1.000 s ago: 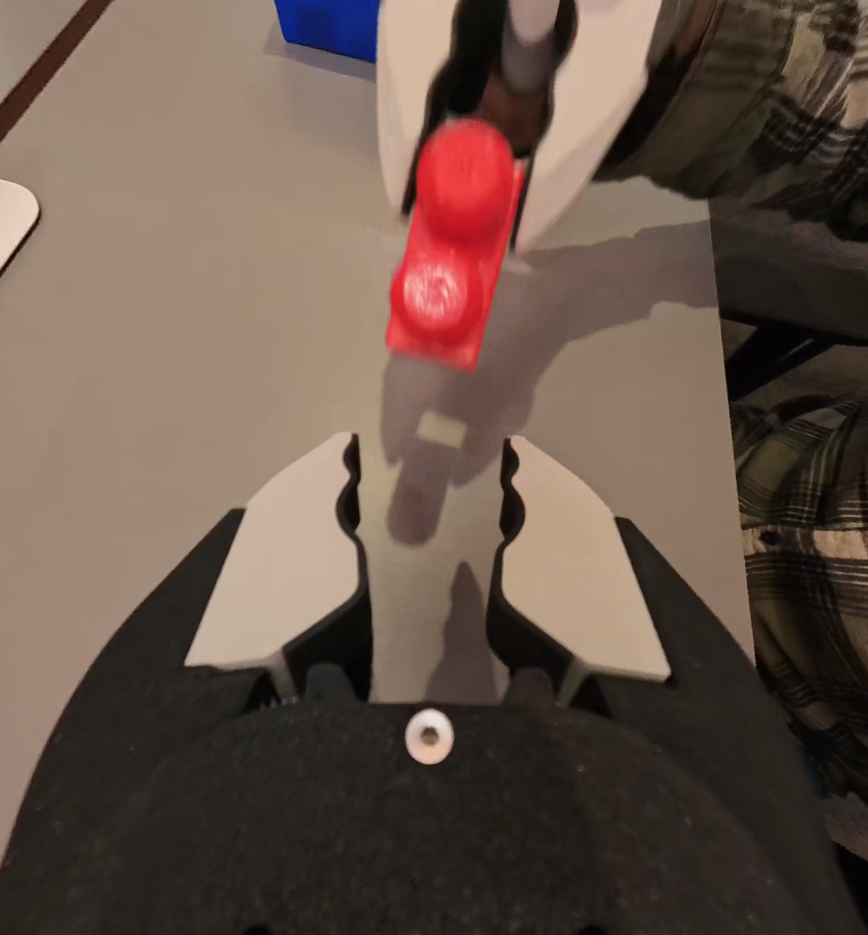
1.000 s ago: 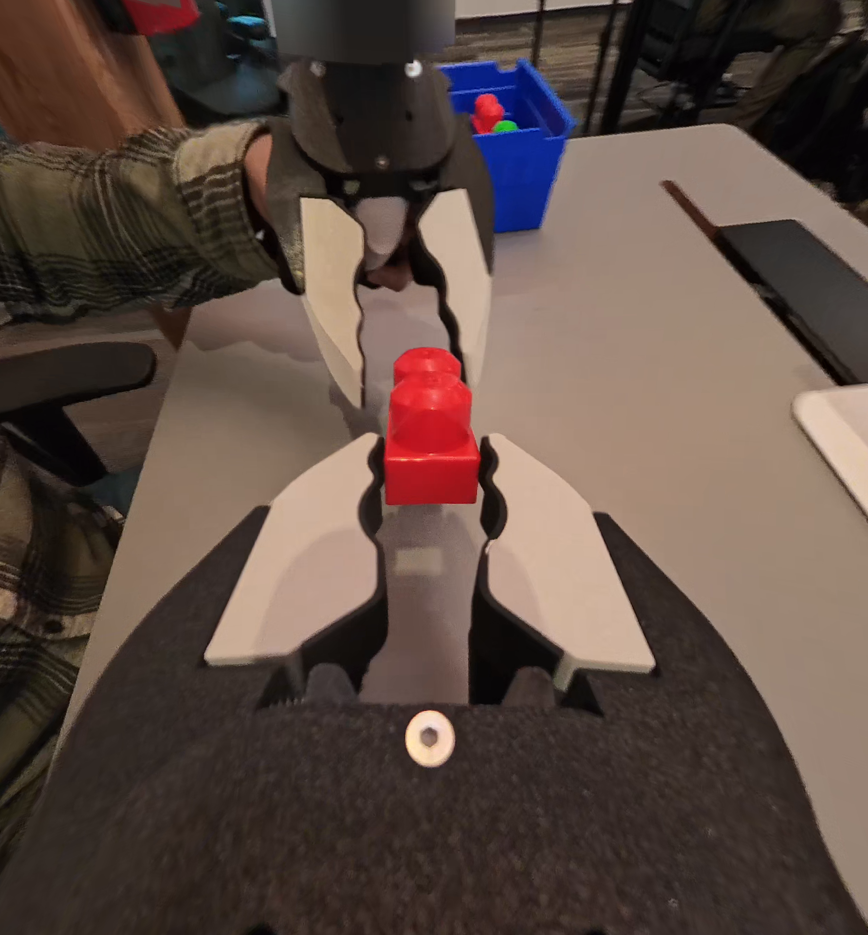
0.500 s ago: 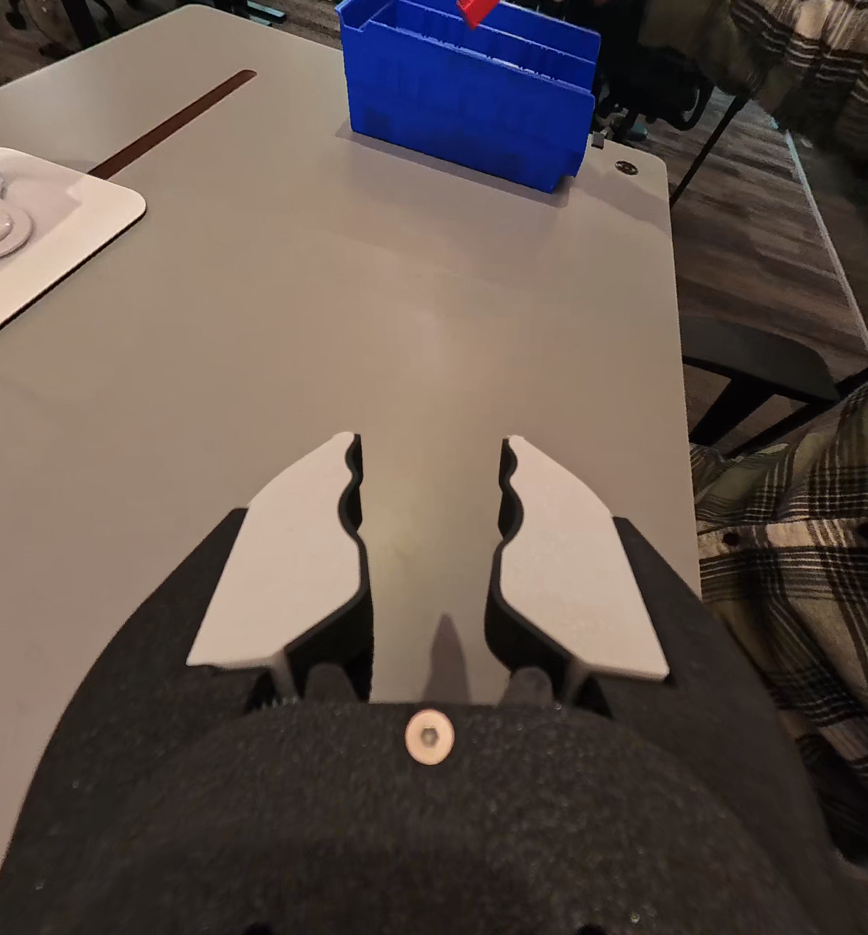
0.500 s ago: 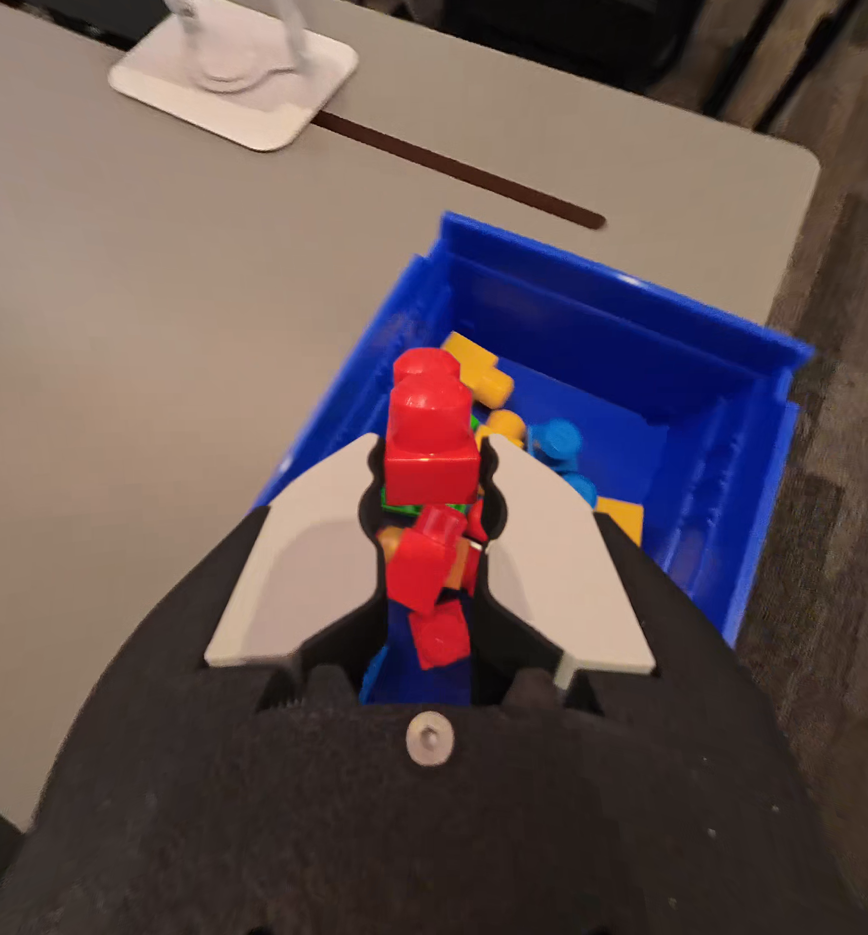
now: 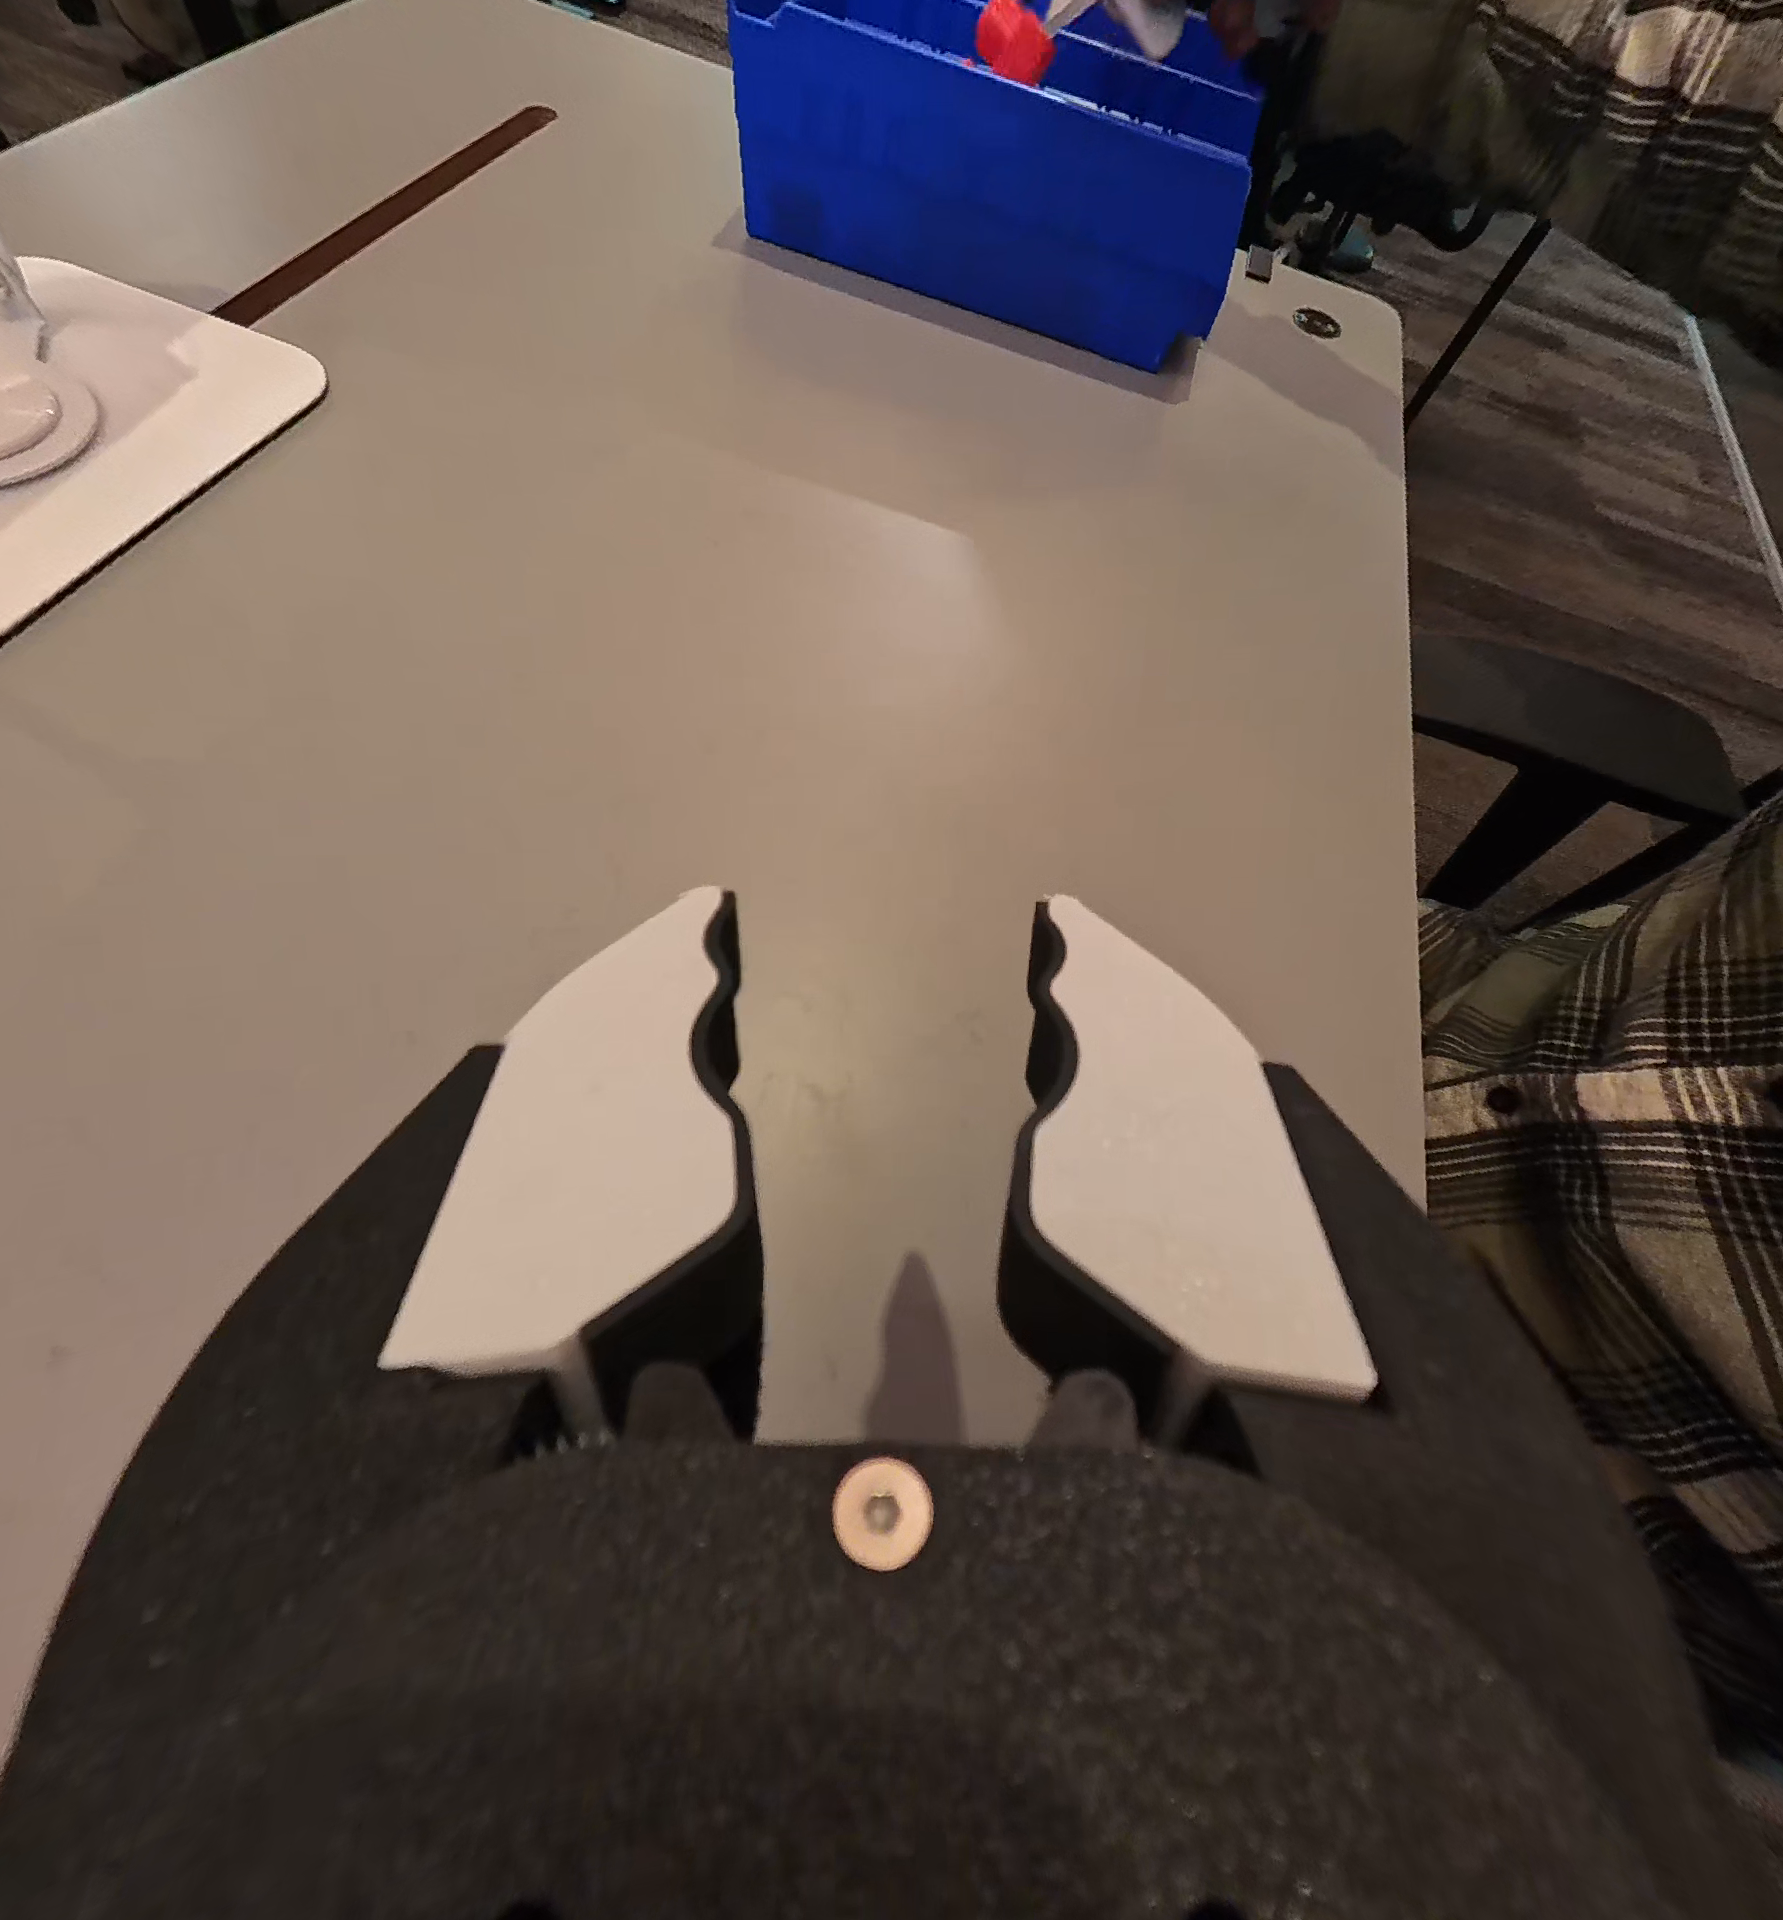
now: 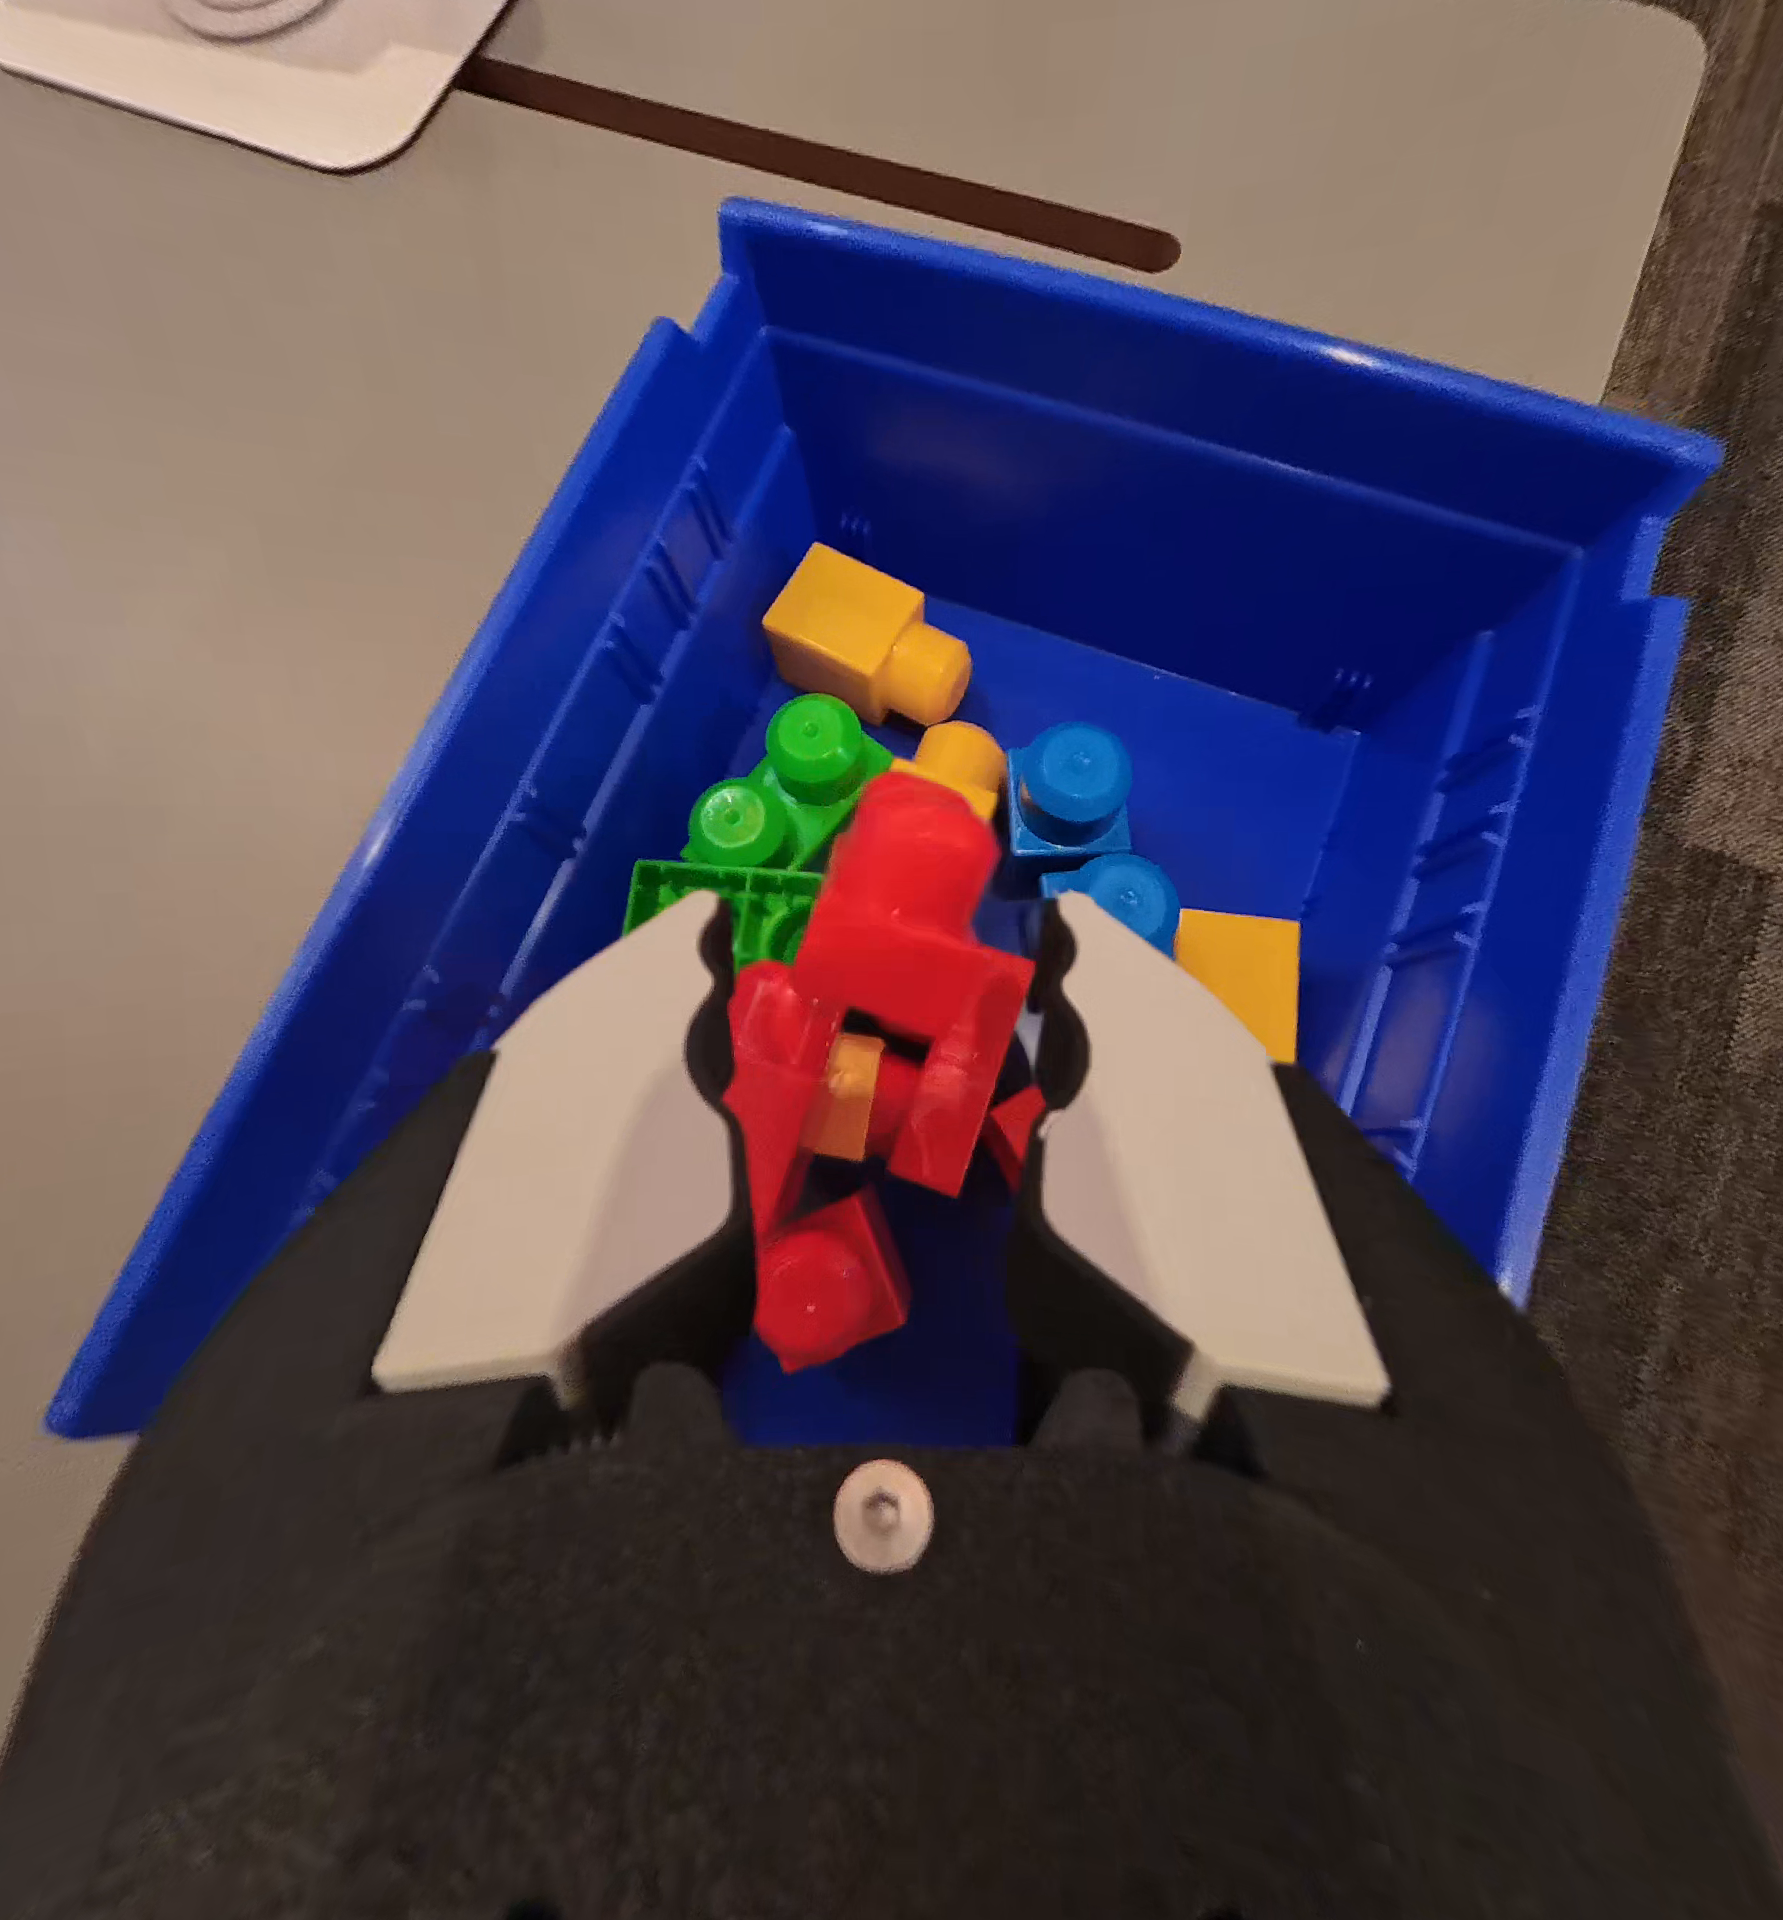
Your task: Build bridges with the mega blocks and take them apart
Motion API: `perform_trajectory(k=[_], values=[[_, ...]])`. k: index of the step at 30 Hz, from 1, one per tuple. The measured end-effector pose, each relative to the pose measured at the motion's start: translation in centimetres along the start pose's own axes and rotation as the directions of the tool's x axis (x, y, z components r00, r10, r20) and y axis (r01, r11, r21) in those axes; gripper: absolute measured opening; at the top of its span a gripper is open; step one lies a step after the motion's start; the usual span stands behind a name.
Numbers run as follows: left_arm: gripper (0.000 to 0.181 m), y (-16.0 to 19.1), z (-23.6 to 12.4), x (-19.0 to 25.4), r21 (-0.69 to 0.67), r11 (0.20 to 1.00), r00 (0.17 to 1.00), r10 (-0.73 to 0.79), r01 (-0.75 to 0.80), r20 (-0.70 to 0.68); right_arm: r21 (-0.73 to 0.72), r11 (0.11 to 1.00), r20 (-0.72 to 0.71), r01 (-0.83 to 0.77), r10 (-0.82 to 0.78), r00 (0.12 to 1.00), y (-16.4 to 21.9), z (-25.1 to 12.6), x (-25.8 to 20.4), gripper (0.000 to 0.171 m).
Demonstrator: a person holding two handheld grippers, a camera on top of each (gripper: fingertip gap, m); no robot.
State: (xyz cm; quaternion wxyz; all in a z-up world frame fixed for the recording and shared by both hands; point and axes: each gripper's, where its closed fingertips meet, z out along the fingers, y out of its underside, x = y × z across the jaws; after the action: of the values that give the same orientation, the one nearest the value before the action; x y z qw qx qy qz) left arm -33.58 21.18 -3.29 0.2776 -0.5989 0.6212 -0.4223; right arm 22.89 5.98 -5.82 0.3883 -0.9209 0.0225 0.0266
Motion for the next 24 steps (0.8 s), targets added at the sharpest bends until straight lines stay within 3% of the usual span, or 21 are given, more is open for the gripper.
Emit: perform_trajectory(k=[6, 12, 15, 19, 24], values=[[0.056, -0.3, -0.6, 0.0, 0.009, 1.0, 1.0, 0.01, -0.01, 0.016, 0.035, 0.995, -0.018, 0.096, -0.095, 0.995, -2.5, -4.0, -2.4, 0.083], [0.064, -1.1, -2.8, -0.7, 0.046, 0.999, 0.997, -0.002, -0.002, 0.083, 0.147, 0.972, 0.008, 0.184, -0.187, 0.982, -5.9, -6.3, -10.2, 0.122], [0.067, -1.5, -4.9, -1.8, 0.06, 0.998, 0.987, -0.025, 0.016, 0.156, 0.185, 0.965, 0.058, 0.184, -0.198, 0.979, -6.3, -5.3, -15.7, 0.139], [0.073, -1.3, -9.6, -4.3, 0.06, 0.996, 0.945, -0.08, 0.064, 0.318, 0.284, 0.939, 0.151, 0.193, -0.243, 0.958, -6.7, -2.6, -23.1, 0.14], [0.071, 1.1, -18.3, -8.3, 0.048, 0.984, 0.823, -0.168, 0.169, 0.543, 0.374, 0.903, 0.29, 0.21, -0.329, 0.898, -6.9, 3.1, -31.0, 0.136]])
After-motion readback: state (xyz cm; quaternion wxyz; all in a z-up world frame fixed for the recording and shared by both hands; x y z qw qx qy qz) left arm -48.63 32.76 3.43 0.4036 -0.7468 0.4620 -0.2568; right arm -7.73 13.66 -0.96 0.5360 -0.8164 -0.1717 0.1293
